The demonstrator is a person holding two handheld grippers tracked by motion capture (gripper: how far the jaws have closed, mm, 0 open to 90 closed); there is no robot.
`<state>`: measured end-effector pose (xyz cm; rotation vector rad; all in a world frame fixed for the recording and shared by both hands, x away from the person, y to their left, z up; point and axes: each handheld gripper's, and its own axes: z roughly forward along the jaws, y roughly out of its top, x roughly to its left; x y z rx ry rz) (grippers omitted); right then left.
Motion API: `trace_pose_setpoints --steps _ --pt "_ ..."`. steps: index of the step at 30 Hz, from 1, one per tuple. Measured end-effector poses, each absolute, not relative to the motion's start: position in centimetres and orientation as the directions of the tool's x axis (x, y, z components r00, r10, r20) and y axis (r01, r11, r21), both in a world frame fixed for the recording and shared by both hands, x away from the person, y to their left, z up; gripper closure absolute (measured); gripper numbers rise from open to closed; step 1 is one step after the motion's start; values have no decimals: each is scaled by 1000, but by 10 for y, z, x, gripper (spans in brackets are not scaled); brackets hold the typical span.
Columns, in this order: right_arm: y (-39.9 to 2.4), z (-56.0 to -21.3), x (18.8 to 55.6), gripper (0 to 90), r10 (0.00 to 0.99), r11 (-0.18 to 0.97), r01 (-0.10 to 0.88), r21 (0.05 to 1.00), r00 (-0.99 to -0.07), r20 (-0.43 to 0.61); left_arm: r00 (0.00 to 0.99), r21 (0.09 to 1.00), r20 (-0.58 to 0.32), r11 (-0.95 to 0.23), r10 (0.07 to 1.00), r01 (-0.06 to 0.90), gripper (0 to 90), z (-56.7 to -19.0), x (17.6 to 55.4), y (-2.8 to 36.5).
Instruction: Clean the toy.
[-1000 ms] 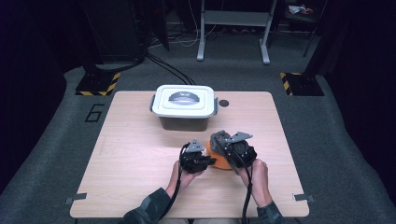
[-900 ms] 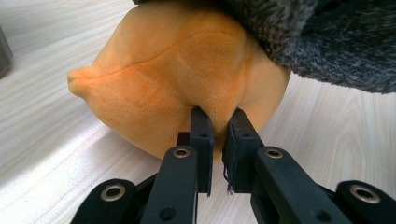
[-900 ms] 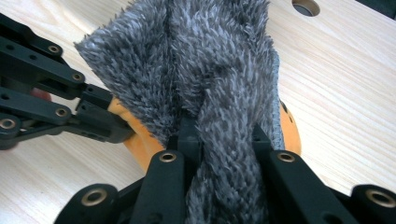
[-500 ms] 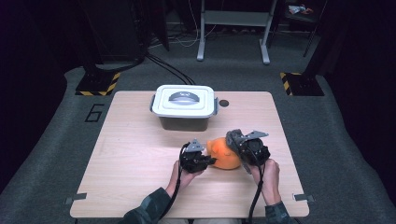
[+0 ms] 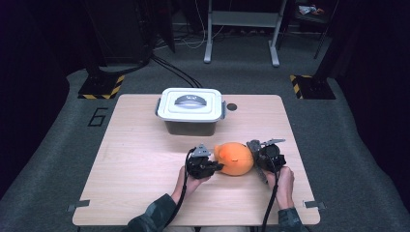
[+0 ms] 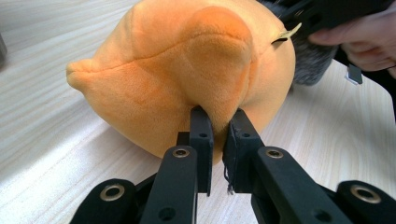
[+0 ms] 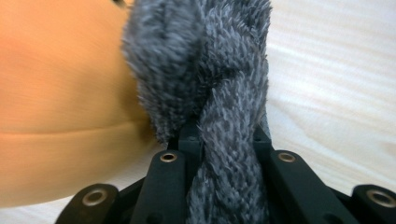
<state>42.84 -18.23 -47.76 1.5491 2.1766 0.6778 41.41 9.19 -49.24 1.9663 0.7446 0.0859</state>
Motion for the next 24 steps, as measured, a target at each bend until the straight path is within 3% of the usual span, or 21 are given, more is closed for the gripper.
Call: trace_pose_setpoints --steps 4,12,17,24 --pt "-185 -488 432 748 950 265 781 566 -311 -15 807 826 -257 -312 532 469 826 -493 414 92" --pt "-192 -451 414 748 956 249 727 640 -289 -45 810 829 -247 -317 531 461 826 -492 414 91" --pt "-171 -418 396 748 932 302 647 700 -354 -75 810 829 -246 -317 533 460 826 -492 414 90" --pt "-129 -404 384 748 873 401 585 705 -476 -102 813 830 -243 -321 530 457 826 -490 414 89"
